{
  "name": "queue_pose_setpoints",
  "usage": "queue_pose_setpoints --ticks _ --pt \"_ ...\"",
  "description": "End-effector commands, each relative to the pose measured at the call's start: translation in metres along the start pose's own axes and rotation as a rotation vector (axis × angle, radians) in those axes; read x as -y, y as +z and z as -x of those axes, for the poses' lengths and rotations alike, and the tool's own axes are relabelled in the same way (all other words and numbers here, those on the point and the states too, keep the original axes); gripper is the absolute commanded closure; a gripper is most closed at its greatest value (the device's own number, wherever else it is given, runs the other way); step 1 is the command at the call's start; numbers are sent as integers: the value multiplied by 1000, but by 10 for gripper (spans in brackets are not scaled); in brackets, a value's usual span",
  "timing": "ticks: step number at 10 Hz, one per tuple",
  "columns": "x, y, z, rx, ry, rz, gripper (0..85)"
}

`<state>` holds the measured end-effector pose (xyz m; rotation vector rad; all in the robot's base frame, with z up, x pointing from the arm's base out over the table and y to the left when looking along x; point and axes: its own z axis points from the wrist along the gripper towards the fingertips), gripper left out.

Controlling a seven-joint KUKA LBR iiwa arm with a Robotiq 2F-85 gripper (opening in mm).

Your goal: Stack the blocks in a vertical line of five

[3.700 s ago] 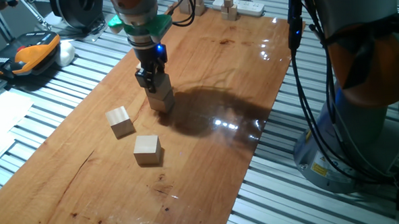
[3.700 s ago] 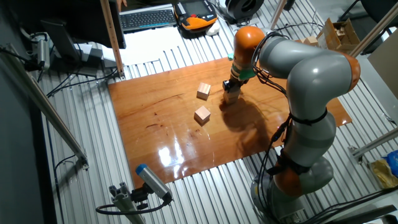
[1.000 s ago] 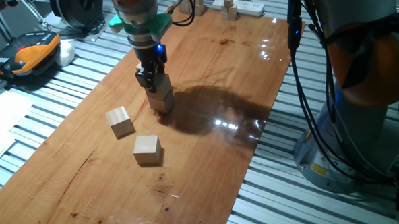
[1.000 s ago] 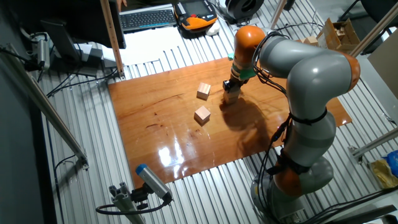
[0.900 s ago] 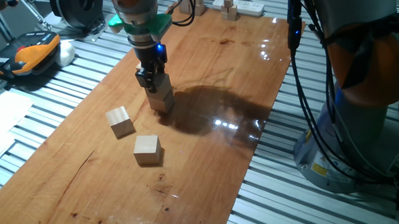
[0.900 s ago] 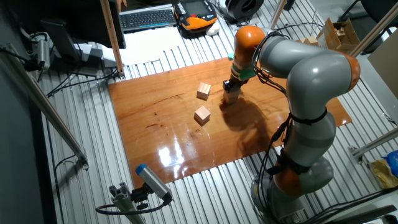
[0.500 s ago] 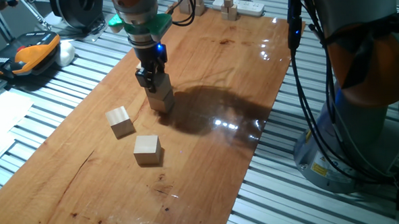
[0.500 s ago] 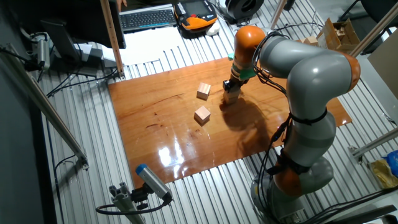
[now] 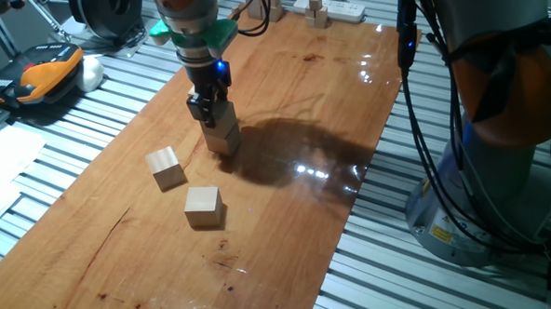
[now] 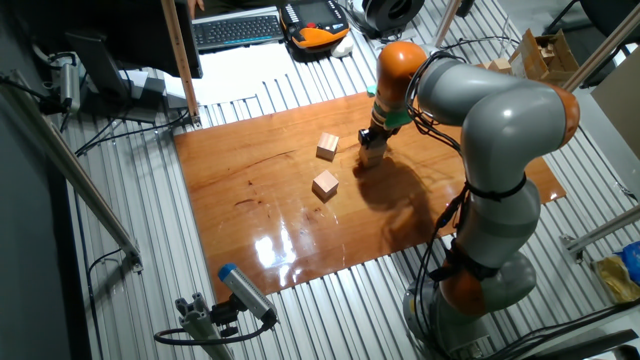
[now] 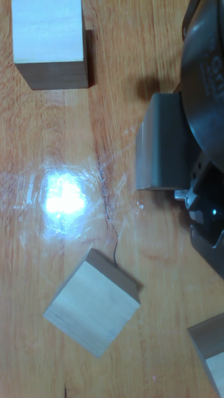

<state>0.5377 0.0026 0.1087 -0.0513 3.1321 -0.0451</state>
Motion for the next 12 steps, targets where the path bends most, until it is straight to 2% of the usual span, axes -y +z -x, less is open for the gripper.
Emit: queue_pose_setpoints --ticks 1,7,8,12 --pt "0 0 0 1 0 1 680" --pt "-1 1 0 2 -4 4 680" --pt "-1 1 0 4 -4 4 510" --pt "-1 1 0 4 -4 3 510"
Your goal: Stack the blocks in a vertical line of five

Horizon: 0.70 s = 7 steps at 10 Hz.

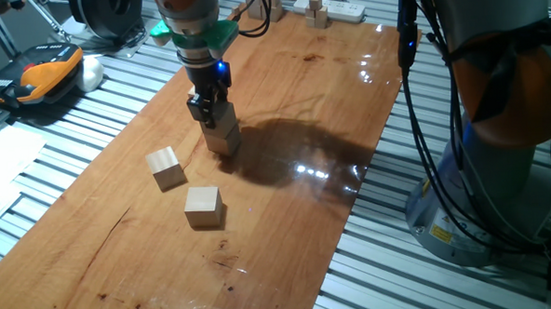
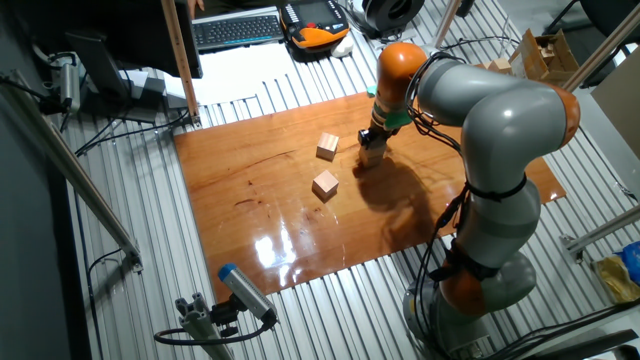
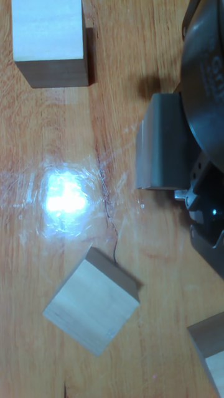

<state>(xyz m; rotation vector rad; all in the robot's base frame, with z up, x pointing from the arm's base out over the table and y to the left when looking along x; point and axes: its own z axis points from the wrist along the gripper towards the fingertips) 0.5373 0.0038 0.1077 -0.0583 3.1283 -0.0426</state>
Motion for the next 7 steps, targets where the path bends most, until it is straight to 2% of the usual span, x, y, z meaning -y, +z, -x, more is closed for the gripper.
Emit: queue_pose_setpoints --ticks 1,7 --pt "0 0 0 0 0 0 510" --pt "1 1 0 1 -3 3 510"
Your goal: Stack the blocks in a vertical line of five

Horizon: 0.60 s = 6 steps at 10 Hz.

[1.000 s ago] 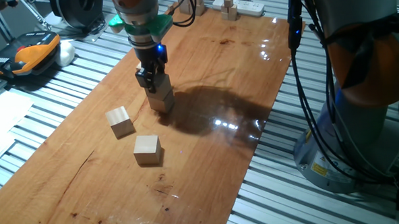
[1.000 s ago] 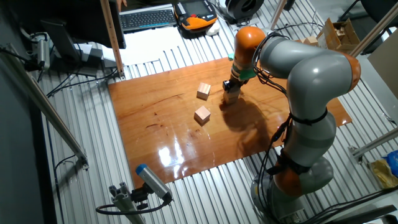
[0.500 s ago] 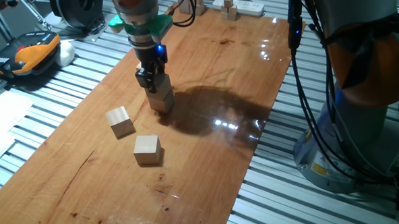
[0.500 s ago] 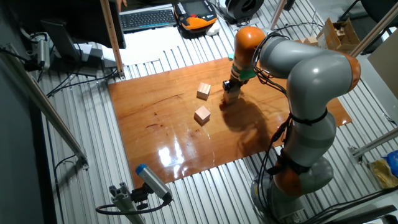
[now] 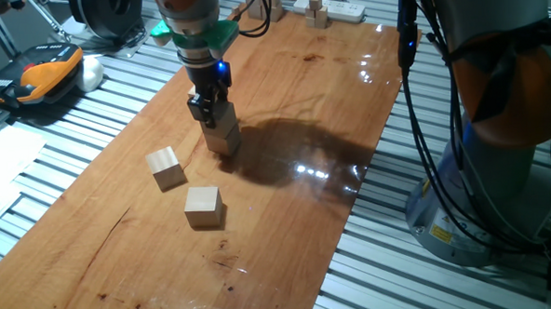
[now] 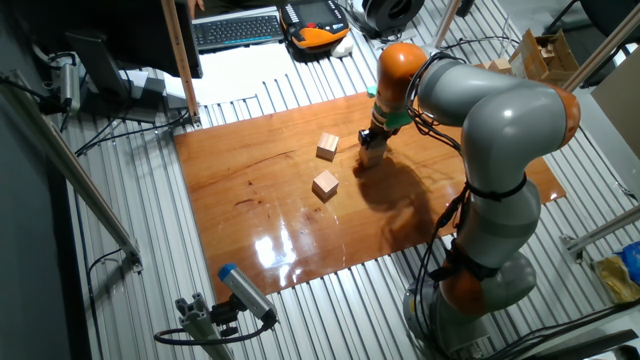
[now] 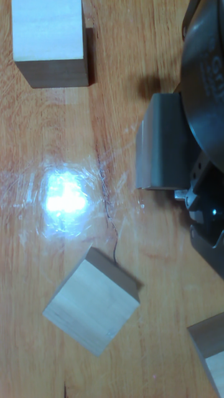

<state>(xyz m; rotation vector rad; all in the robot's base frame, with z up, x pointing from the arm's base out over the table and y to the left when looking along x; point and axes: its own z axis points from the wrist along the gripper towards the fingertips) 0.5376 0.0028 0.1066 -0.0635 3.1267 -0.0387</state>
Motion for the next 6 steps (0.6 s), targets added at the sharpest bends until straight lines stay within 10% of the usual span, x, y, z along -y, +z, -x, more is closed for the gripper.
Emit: queue_pose_setpoints --ticks 1,6 --pt "0 0 0 0 -1 0 510" --pt "0 -1 0 5 -12 4 510"
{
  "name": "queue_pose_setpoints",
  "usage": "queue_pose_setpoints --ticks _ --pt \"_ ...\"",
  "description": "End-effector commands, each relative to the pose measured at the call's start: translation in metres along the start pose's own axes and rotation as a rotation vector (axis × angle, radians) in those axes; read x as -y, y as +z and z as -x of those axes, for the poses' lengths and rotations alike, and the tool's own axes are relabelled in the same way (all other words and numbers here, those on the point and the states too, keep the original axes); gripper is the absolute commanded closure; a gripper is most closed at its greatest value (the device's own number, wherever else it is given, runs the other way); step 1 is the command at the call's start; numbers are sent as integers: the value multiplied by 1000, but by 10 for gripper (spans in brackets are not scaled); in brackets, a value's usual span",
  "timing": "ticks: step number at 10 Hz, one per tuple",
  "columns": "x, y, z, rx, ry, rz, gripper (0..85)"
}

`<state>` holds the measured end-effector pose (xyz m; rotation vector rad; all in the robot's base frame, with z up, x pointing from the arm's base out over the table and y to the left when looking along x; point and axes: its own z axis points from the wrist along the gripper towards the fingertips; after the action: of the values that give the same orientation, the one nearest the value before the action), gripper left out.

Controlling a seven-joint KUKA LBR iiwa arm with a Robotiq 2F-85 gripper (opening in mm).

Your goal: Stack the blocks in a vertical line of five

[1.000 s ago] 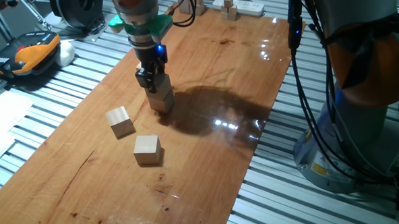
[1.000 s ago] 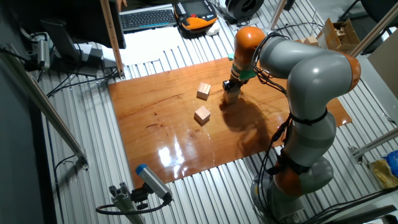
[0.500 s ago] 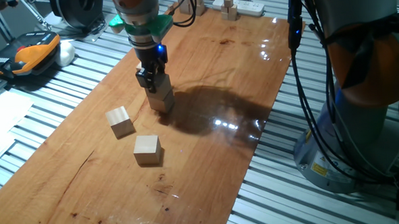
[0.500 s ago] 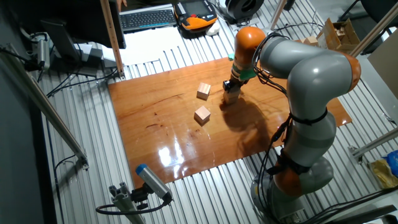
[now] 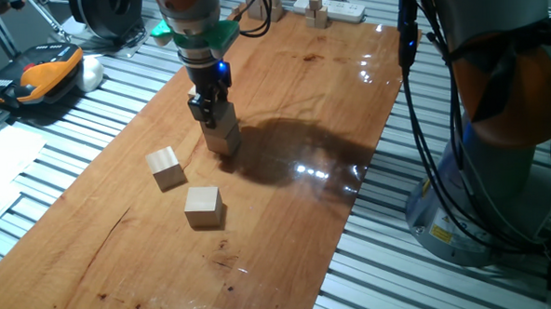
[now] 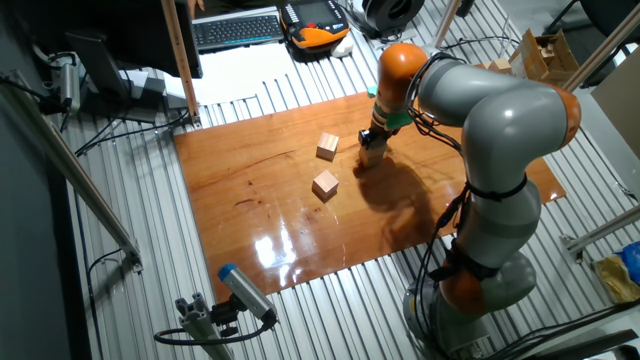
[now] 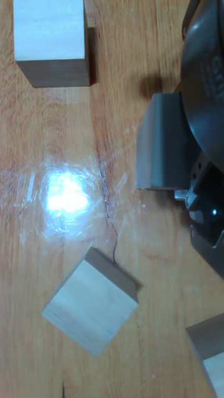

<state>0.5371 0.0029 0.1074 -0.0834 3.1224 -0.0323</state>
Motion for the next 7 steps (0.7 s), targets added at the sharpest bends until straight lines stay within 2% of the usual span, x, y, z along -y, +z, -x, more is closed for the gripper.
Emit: queue_pose_setpoints --ticks 1,7 --pt "0 0 0 0 -2 1 510" --pt "0 0 0 0 -5 -3 510"
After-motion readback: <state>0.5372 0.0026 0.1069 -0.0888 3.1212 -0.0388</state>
